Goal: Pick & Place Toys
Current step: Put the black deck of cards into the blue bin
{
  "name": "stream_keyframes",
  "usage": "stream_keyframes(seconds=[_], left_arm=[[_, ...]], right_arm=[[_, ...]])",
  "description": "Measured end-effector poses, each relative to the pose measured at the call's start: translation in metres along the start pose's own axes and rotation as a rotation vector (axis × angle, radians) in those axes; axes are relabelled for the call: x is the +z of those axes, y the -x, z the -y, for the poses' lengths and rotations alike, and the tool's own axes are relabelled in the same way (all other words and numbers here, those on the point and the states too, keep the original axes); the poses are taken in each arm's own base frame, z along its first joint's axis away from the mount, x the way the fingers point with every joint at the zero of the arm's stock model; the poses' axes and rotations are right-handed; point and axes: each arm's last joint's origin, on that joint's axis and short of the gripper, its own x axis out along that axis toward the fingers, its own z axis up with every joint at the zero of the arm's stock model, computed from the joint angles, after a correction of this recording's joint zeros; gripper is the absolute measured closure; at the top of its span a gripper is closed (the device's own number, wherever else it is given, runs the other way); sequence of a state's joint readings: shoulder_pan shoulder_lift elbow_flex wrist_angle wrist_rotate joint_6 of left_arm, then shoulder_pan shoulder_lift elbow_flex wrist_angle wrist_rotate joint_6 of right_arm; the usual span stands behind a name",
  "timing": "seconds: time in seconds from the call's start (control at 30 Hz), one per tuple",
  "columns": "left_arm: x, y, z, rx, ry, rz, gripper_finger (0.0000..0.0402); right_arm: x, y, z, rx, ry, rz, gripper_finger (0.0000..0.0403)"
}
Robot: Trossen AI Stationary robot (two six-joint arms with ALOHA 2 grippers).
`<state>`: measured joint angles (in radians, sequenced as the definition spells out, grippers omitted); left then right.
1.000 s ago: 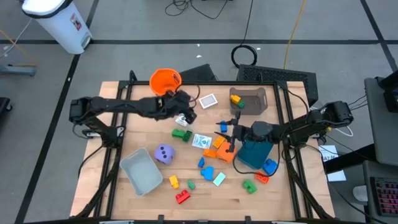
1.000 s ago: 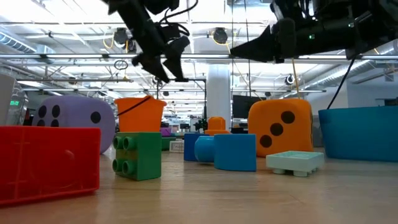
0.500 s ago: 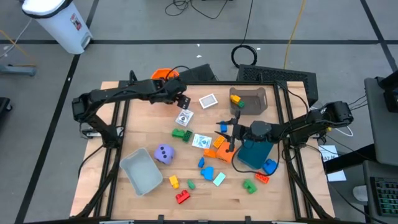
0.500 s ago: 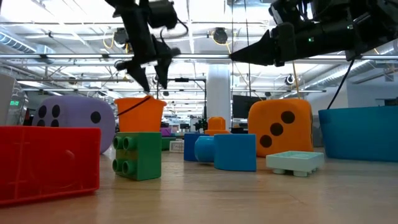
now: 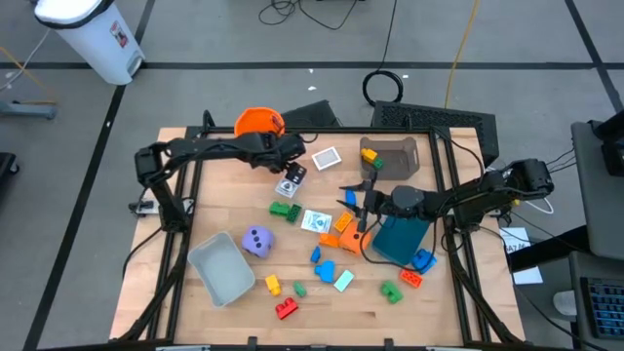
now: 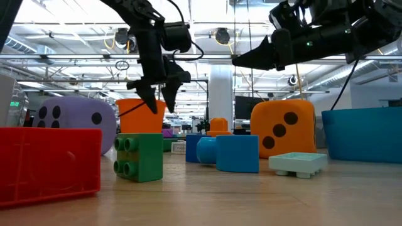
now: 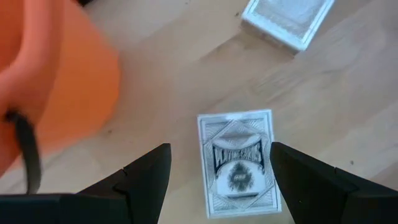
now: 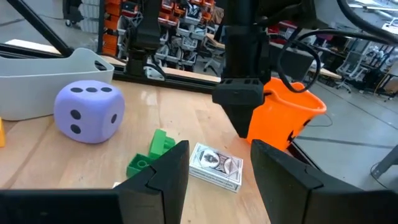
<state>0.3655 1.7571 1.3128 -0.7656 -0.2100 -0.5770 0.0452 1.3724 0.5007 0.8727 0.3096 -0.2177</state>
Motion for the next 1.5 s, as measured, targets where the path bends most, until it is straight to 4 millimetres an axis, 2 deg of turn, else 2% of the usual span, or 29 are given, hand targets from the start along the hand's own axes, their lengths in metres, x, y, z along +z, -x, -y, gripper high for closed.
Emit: stream_keyframes(seconds=[0.33,0.5,0.7,0.83,1.07,1.23,1.5], left_arm=[[0.001,0.0,0.013,-0.05,-0.016,0.058,0.0124],[-0.001,0.0,0.016,-0.051,-0.096,0.063,0.0123],[-0.001,0.001,0.016,-0.051,-0.094,0.063,0.0122],[-0.001,0.001,0.016,-0.05,-0.078,0.063,0.0103],[-0.002,0.0,0.016,-0.043,-0.065,0.057,0.0042],[-0.005,-0.016,0.018,-0.018,-0.064,0.019,0.0005],[-0.014,-0.057,0.022,0.041,-0.073,-0.087,0.0015]], right_arm=[[-0.001,0.0,0.0,0.003,0.003,-0.012,0.0238],[-0.002,0.0,0.0,0.005,0.005,-0.017,0.0238],[-0.002,0.0,0.0,0.005,0.005,-0.017,0.0238],[-0.002,0.0,0.0,0.005,-0.022,-0.017,0.0238],[-0.002,0.0,0.0,0.005,-0.029,-0.017,0.0238],[-0.002,0.0,-0.001,0.005,-0.027,-0.021,0.0238],[-0.003,0.0,-0.001,0.009,-0.032,-0.036,0.0238]])
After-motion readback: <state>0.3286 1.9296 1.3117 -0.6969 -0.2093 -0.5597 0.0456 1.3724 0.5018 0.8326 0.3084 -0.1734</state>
